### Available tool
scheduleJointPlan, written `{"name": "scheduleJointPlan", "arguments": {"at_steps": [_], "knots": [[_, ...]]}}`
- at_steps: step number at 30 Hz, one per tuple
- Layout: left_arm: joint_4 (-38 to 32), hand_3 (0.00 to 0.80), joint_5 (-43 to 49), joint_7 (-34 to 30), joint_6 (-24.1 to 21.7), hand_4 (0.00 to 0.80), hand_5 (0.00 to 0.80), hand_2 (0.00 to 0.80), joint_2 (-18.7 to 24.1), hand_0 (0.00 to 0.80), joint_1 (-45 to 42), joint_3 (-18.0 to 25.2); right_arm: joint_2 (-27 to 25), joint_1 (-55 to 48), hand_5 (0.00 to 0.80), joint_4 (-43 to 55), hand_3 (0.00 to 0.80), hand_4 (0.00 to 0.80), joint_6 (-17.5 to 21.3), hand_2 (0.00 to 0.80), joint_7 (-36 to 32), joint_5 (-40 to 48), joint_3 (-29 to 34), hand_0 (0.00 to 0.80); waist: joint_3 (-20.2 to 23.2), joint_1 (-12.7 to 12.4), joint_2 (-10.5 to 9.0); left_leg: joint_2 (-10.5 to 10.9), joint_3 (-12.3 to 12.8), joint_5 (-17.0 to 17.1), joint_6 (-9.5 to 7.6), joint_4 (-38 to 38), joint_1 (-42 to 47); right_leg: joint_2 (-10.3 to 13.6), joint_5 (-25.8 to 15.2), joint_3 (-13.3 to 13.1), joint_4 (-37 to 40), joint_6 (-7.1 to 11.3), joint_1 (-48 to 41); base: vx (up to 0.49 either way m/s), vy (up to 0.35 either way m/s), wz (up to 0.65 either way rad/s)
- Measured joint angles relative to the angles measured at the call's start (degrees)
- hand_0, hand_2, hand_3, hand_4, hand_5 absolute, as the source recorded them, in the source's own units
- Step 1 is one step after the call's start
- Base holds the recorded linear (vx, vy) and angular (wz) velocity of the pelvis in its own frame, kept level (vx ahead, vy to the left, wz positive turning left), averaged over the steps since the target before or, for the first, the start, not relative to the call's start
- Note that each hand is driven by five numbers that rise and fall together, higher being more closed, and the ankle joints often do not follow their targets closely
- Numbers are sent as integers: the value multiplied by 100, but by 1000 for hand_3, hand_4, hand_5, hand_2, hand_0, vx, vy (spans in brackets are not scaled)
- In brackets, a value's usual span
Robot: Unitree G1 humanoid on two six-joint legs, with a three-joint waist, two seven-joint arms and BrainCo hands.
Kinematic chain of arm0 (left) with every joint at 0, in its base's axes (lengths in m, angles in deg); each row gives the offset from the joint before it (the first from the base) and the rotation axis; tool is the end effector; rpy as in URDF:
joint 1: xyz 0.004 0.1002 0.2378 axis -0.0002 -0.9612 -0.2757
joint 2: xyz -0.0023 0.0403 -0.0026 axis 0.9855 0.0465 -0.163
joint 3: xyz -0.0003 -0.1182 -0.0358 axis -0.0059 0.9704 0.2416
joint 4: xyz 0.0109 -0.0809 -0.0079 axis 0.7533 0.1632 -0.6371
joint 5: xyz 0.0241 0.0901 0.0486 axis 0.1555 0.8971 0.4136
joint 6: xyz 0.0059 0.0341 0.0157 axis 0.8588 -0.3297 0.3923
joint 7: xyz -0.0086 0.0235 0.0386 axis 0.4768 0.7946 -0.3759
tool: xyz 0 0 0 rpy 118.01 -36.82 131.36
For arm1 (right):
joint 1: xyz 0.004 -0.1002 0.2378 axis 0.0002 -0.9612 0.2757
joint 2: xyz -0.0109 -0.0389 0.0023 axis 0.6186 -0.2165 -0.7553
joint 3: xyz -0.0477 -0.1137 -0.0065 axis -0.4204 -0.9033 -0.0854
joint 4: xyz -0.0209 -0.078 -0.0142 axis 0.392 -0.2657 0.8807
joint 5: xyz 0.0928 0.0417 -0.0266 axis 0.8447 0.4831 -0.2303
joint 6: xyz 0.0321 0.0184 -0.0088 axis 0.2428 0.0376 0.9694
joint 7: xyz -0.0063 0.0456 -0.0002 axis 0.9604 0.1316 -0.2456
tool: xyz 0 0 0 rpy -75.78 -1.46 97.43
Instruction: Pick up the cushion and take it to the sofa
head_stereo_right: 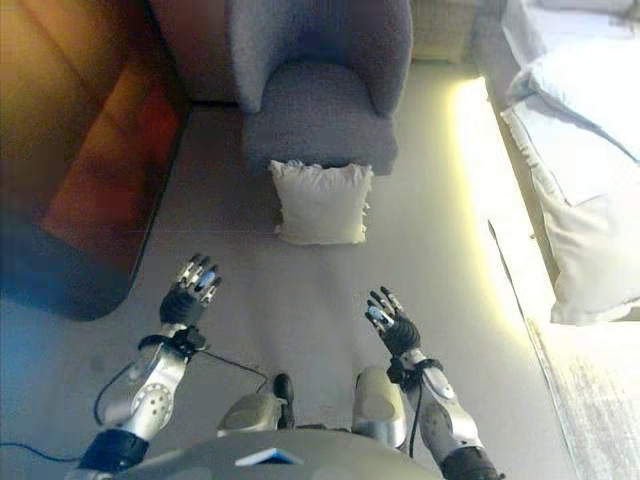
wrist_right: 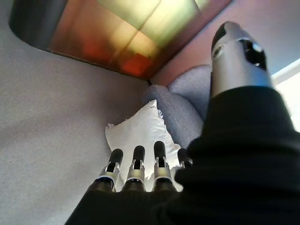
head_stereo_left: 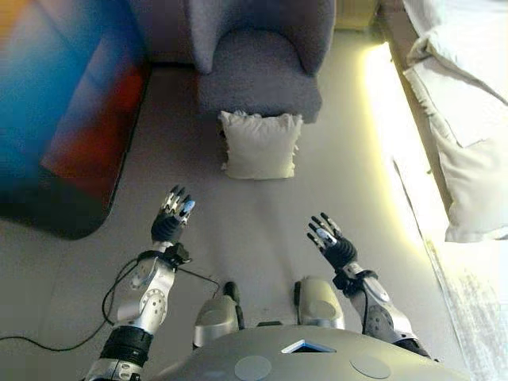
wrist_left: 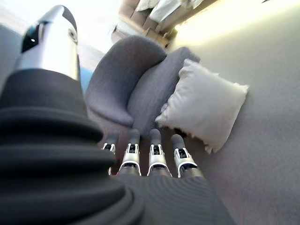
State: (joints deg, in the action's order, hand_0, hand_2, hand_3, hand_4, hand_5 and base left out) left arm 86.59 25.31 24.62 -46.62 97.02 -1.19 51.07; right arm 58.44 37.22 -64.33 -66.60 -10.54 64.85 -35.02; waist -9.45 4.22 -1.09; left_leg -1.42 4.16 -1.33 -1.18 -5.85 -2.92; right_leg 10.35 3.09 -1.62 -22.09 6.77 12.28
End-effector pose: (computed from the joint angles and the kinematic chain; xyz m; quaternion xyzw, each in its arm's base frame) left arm 0.1501 0.2242 -0.0302 -0.1970 0.1351 0.0518 0.9697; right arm 0.1218 -0.1831 -0.0612 0.2645 0.2329 0.0470 0.9347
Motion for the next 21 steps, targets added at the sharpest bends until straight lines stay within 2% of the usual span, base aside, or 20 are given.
{"name": "scheduleJointPlan", "arguments": {"at_steps": [2, 3, 4, 5, 6, 7, 8, 9, 10, 11, 14, 16, 17, 18, 19, 20, 21], "knots": [[4, 0, 2, 0, 5, 0, 0, 0, 8, 0, -5, -21, 1, 20, 0, 0, 0, 0, 16, 0, 21, 75, -6, 0, 1, 111, -60, 56, -176, 0, 2, -41, -125, 9, -85, -209, 963, 165, -112, 436, -165, 53], [5, 0, 4, 0, 12, 0, 0, 0, 33, 0, -9, -87, 1, 16, 0, -9, 0, 0, 15, 0, 64, 129, -7, 0, 20, 196, -122, 109, -333, 0, 2, -48, -186, 33, -181, -295, 1578, 304, -191, 430, -137, 61], [5, 0, 6, -1, 18, 0, 0, 0, 53, 0, -14, -145, -1, 30, 0, -19, 0, 0, 13, 0, 95, 184, -7, 0, 33, 247, -217, 125, -421, -20, 40, -40, -194, 15, -270, -300, 2137, 393, -307, 415, -147, 58], [15, 0, 7, -4, 30, 0, 0, 0, 64, 0, -33, -166, 12, 36, 0, -33, 0, 0, 13, 0, 112, 227, 1, 0, 41, 249, -270, 129, -481, -30, 100, -11, -203, -9, -383, -314, 2387, 337, -385, 460, -197, 62], [52, 0, 8, -6, 64, 0, 0, 0, 47, 0, -25, -271, 25, 40, 0, -116, 0, 0, 13, 0, 114, 280, 94, 0, 83, 314, -310, 77, -578, -25, 205, 70, -191, -87, -565, -264, 2422, 354, -461, 461, -217, 67], [53, 0, 13, -53, 87, 0, 0, 0, -23, 0, 6, -322, 43, 47, 0, -248, 0, 0, 16, 0, 131, 333, 211, 0, 39, 401, -352, 131, -389, -279, 190, -737, -303, -68, -648, -182, 2300, 332, -460, 454, -225, 59], [42, 0, 17, -100, 106, 0, 0, 0, -145, 0, -80, -343, -69, 44, 0, -229, 0, 0, 16, 0, 154, 361, 260, 0, 21, 399, -270, 85, -229, -671, 170, -1294, -259, -103, -677, -55, 2099, 289, -474, 399, -203, 40], [33, 0, 37, -143, 112, 0, 0, 0, -251, 0, -190, -343, -185, 38, 0, -207, 0, 0, 20, 0, 151, 378, 278, 0, 48, 465, -161, 25, -178, -994, 227, -1345, -111, -193, -705, 97, 1823, 208, -431, 435, -207, 31], [33, 0, 69, -167, 112, 0, 0, 0, -315, 0, -212, -335, -255, 34, 0, -265, 0, 0, 20, 0, 140, 375, 349, 0, 54, 481, -59, -89, -165, -1225, 339, -1120, 99, -303, -588, 178, 1542, -40, -378, 456, -191, 16], [24, 0, 73, -169, 117, 0, 0, 0, -319, 0, -213, -327, -243, 22, 0, -312, 0, 0, 6, 0, 143, 376, 371, 0, 38, 448, -53, -109, -113, -1189, 308, -959, 277, -319, -509, 156, 1379, -82, -360, 465, -168, -5], [-99, 0, 82, -115, 106, 0, 0, 0, -296, 0, -321, -221, -186, 14, 0, -232, 0, 0, -55, 0, 54, 347, 275, 0, 108, 423, -114, -178, -3, -1129, 409, -691, 475, -357, -308, 190, 994, -148, -174, 485, -159, -22], [-153, 0, 70, -20, 112, 0, 0, 0, -294, 0, -464, -184, -151, 92, 0, -148, 0, 0, -256, 0, 55, 257, 143, 0, 142, 439, -80, -360, 199, -1148, 560, -560, 765, -553, -95, 150, 756, -264, -160, 433, -215, -46], [-235, 0, 57, 8, 124, 0, 0, 0, -292, 0, -492, -147, -146, 100, 0, -57, 0, 0, -334, 0, 53, 243, 93, 0, 184, 440, -50, -479, 239, -1190, 654, -592, 808, -730, 16, 192, 662, -296, -166, 443, -273, -41], [-336, 0, 55, 19, 130, 0, 0, 0, -270, 0, -477, -68, -126, 144, 0, -14, 0, 0, -389, 0, 37, 226, 30, 0, 200, 417, -87, -538, 279, -1285, 789, -940, 722, -847, 144, 166, 580, -414, -161, 371, -221, -25], [-335, 0, 54, 76, 147, 0, 0, 0, -209, 0, -337, -55, -73, 224, 0, -76, 0, 0, -408, 0, 19, 183, 15, 0, 242, 425, -220, -643, 295, -1235, 947, -2049, 173, -883, 241, 191, 537, -532, -194, 344, -186, -29], [-337, 0, 52, 119, 156, 0, 0, 0, -216, 0, -262, -65, -80, 257, 0, -119, 0, 0, -408, 0, 14, 137, 13, 0, 303, 384, -313, -701, 284, -889, 967, -2901, -225, -845, 254, 98, 547, -633, -214, 284, -81, -48], [-337, 0, 43, 145, 165, 0, 0, 0, -257, 0, -245, -76, -114, 266, 0, -125, 0, 0, -384, 0, 8, 99, 11, 0, 406, 279, -427, -692, 266, -464, 848, -3353, -366, -826, 234, -49, 568, -672, -335, 248, -21, -57]]}}
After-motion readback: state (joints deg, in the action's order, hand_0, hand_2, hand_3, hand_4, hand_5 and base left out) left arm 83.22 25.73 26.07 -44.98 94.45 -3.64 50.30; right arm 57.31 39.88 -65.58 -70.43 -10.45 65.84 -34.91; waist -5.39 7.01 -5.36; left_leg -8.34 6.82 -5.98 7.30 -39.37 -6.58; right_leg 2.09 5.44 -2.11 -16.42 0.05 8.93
